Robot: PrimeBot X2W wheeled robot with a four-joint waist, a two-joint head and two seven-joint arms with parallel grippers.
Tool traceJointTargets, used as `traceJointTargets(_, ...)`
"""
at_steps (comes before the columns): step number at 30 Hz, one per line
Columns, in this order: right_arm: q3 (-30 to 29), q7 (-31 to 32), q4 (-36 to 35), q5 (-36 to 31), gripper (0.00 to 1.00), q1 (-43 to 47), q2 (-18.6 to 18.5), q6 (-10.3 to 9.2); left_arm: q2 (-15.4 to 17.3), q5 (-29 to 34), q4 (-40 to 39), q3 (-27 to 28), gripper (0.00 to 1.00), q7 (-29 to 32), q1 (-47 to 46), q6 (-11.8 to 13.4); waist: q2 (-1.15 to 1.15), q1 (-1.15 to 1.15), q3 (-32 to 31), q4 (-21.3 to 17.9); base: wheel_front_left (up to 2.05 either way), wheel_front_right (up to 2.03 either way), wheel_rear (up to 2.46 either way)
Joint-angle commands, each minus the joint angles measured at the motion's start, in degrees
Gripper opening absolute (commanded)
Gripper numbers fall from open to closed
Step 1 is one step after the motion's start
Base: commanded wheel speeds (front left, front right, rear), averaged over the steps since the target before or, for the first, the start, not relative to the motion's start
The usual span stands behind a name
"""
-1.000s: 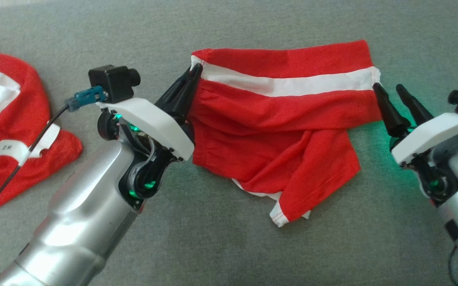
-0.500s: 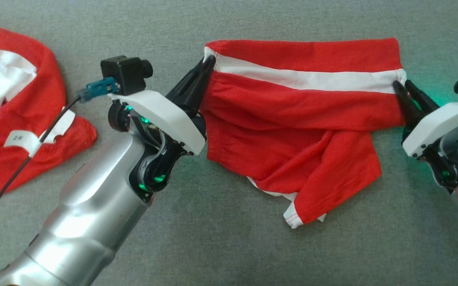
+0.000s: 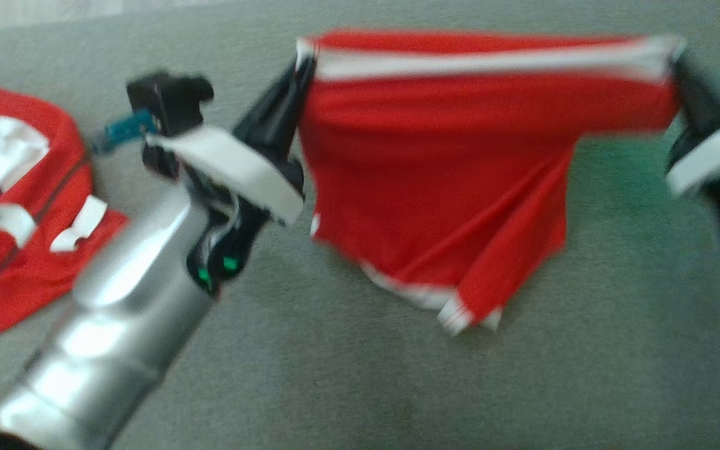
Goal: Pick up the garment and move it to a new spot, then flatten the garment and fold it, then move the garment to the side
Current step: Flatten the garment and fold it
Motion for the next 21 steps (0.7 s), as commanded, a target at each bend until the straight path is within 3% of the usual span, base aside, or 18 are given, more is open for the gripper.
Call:
traceJointTargets(1,-1.2,-1.2,-1.4,0.1,0.00,-5.0,-3.6,-0.04,2.0,2.8,-1.5,2.4,0.00,-1.4,-7.3,-0.8,0.00,0.01,-0.9,-2.0,0.00,0.00,0.00)
traceJointTargets(3,-1.4,-1.3,-1.4,-0.4,0.00,-7.0,-4.4,-0.04,1.7,3.5,-1.1,2.6,0.00,-2.0,-9.2,-1.0,0.00,0.01,-0.7,-2.3,0.00,0.00,0.00)
traceJointTargets(6,-3.3,-1.7,-0.1,-2.7,0.00,-16.9,-7.0,-0.04,-0.5,8.8,3.4,3.0,0.00,-6.3,-20.1,-2.0,0.00,0.01,1.4,-3.4,0.00,0.00,0.00)
traceJointTargets(12,-8.7,-2.2,1.3,-6.9,0.00,-27.1,-7.5,-0.04,-5.9,12.8,13.0,5.3,0.00,-15.6,-32.1,-3.4,0.00,0.01,3.4,-4.7,0.00,0.00,0.00)
traceJointTargets(16,-12.2,-2.2,-2.1,-9.4,0.00,-23.7,-7.3,-0.04,-6.8,13.9,14.8,4.7,0.00,-17.0,-29.5,-4.4,0.00,0.01,3.2,-5.4,0.00,0.00,0.00)
traceJointTargets(21,-16.8,-2.2,-8.5,-11.2,0.00,-10.7,-6.9,-0.04,-5.1,14.6,11.4,4.1,0.00,-17.1,-16.5,-4.8,0.00,0.01,1.8,-5.8,0.00,0.00,0.00)
